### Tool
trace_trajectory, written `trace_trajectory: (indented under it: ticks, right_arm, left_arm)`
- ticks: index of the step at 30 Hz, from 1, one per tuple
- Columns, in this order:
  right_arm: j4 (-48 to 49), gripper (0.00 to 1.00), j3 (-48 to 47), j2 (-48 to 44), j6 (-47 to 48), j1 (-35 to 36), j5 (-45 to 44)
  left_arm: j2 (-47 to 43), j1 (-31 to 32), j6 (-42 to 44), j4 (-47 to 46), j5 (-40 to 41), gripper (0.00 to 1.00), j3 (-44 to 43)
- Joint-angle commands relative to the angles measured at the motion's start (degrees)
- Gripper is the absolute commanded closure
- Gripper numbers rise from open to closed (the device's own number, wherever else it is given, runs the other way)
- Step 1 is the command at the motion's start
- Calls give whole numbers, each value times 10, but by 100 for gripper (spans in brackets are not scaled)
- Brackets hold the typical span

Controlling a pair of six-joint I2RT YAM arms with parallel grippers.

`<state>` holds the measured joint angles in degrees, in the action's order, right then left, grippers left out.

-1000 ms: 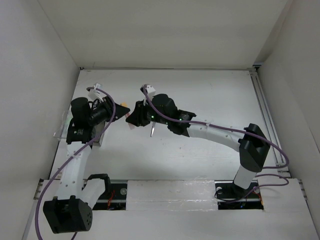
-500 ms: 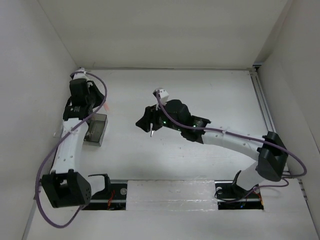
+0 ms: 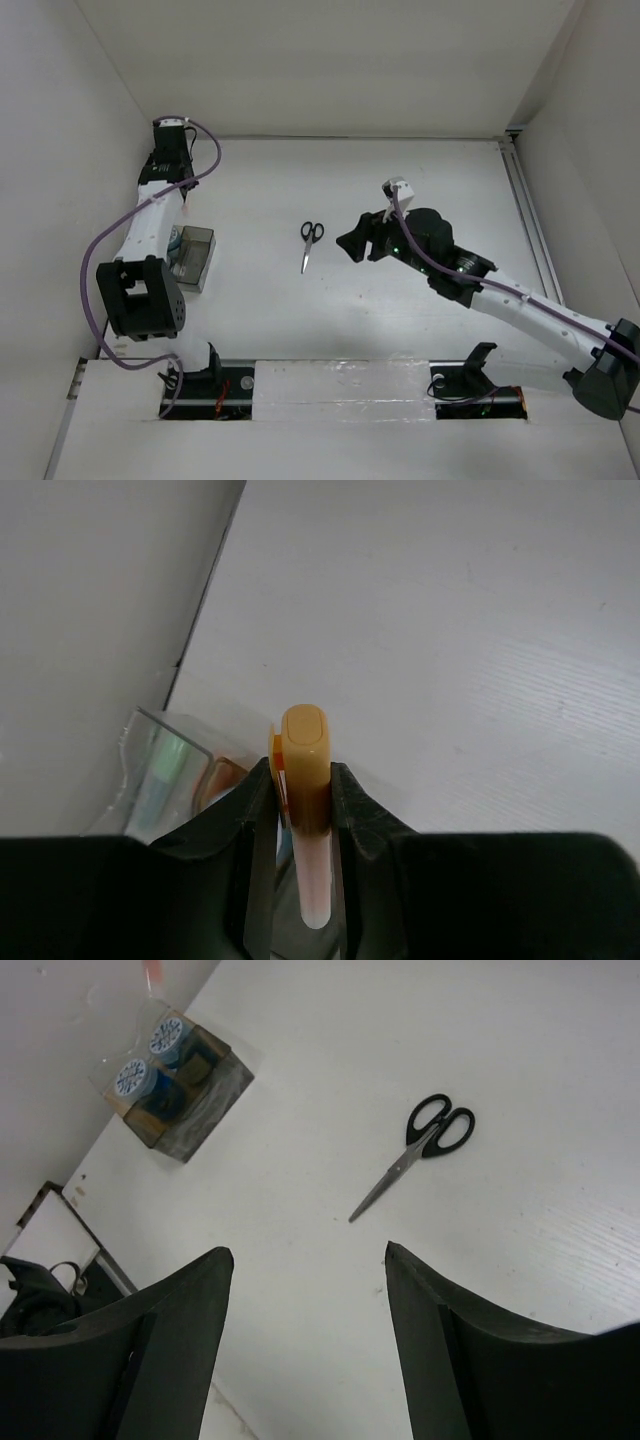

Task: Sort the stationery into containers
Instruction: Place the stationery in the storage box.

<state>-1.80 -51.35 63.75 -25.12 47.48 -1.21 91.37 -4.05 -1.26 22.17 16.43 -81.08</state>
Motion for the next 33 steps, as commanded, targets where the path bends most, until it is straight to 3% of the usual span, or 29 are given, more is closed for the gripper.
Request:
trace_trajectory:
  ticks: [1, 4, 9, 17, 26, 33]
  right_arm:
    - [-19, 31, 20, -23, 17, -4, 36]
    - [-19, 31, 35, -36, 29, -17, 29]
    - [-17, 31, 67, -49, 29, -56, 72]
    - [8, 31, 86, -54, 24, -97, 127]
    - [21, 31, 92, -60, 18, -102, 144]
    - [21, 31, 97, -65, 18, -107, 144]
  left_arm:
    - [22, -23, 93, 19, 15, 100, -32]
    - [47, -28, 130, 42, 43, 100, -38]
    - [52, -36, 167, 61, 173, 100, -12]
    - [4, -65, 261, 16, 198, 100, 56]
    - [-15, -106, 292, -64, 268, 100, 148]
    - [5, -106, 288, -71, 259, 100, 132]
